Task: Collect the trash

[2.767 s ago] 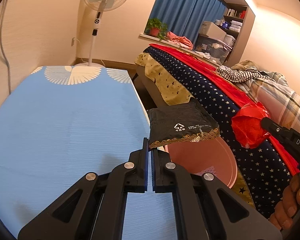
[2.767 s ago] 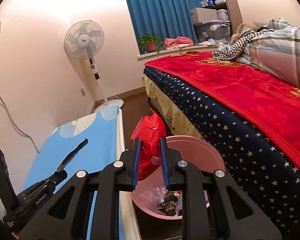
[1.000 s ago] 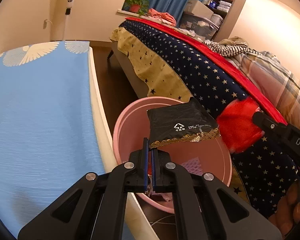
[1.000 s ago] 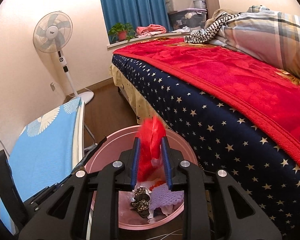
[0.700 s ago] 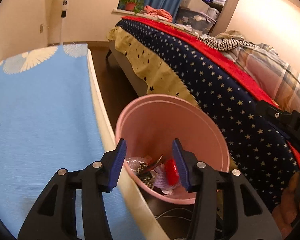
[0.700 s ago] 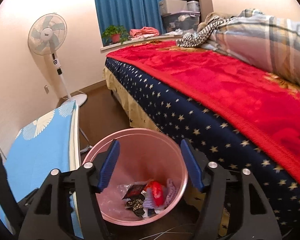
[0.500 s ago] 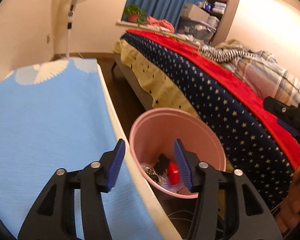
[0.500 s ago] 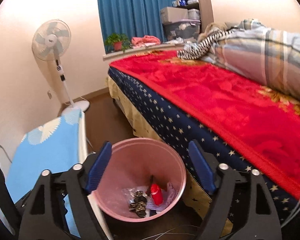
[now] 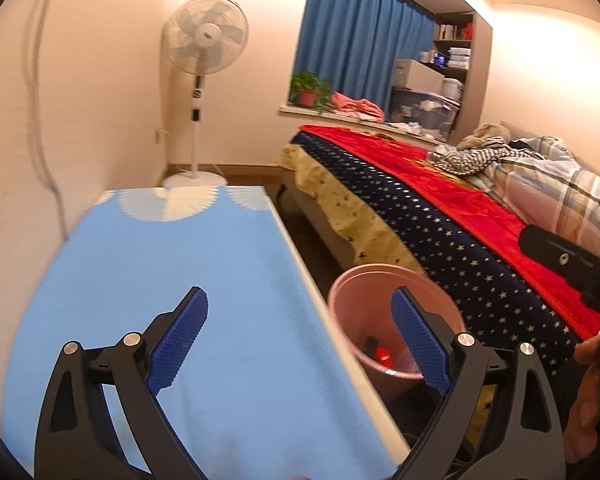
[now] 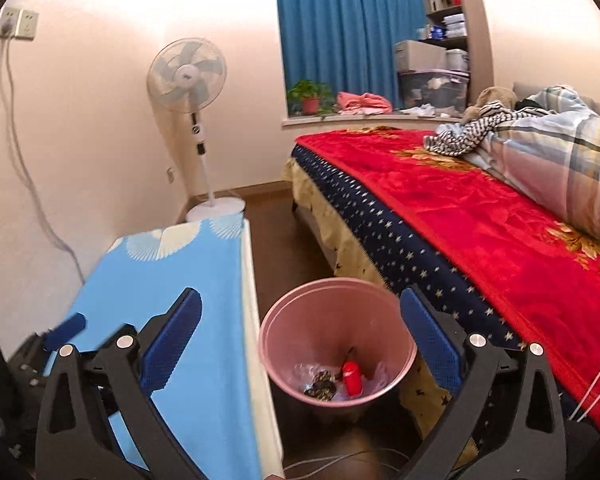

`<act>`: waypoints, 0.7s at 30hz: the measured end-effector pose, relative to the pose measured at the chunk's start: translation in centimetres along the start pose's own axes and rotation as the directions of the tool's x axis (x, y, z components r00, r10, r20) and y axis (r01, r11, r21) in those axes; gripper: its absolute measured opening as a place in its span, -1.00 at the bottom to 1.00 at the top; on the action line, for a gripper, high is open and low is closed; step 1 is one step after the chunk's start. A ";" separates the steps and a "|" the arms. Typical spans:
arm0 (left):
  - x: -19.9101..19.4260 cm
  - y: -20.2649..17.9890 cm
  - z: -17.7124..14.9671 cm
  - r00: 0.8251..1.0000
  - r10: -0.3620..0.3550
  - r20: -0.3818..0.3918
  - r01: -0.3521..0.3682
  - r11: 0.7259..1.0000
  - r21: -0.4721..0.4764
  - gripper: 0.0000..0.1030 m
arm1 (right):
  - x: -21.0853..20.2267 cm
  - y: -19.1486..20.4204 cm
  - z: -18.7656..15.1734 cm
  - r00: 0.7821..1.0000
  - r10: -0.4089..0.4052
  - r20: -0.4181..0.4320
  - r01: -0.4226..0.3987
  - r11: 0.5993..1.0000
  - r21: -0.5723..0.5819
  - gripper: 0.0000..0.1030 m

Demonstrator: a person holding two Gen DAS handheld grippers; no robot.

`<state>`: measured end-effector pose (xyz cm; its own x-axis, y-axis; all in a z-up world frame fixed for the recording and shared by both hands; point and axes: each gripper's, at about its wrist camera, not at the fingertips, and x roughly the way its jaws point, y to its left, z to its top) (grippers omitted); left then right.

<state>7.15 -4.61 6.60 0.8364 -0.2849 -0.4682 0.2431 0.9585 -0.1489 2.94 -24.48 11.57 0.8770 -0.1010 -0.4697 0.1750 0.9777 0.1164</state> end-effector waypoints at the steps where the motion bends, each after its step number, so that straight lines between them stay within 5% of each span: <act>1: -0.7 0.3 -0.3 1.000 0.016 0.000 -0.016 1.000 -0.001 0.75 | -0.1 0.2 -0.3 1.000 0.007 -0.008 -0.007 1.000 -0.003 0.90; 10: -5.5 2.5 -5.2 0.989 0.150 -0.001 -0.150 0.988 -0.030 0.85 | -0.5 2.5 -6.0 0.998 0.016 -0.058 -0.020 0.996 -0.086 0.90; 21: -4.3 5.4 -8.3 0.965 0.250 -0.072 -0.256 0.963 -0.085 0.85 | 1.9 4.7 -8.9 0.993 0.019 -0.115 -0.035 0.990 -0.135 0.90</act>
<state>0.77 1.74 0.56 0.8328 -0.0359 -0.5524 -0.0220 0.9950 -0.0978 1.40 -18.45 3.45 0.8227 -0.0604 -0.5653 0.0825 0.9965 0.0137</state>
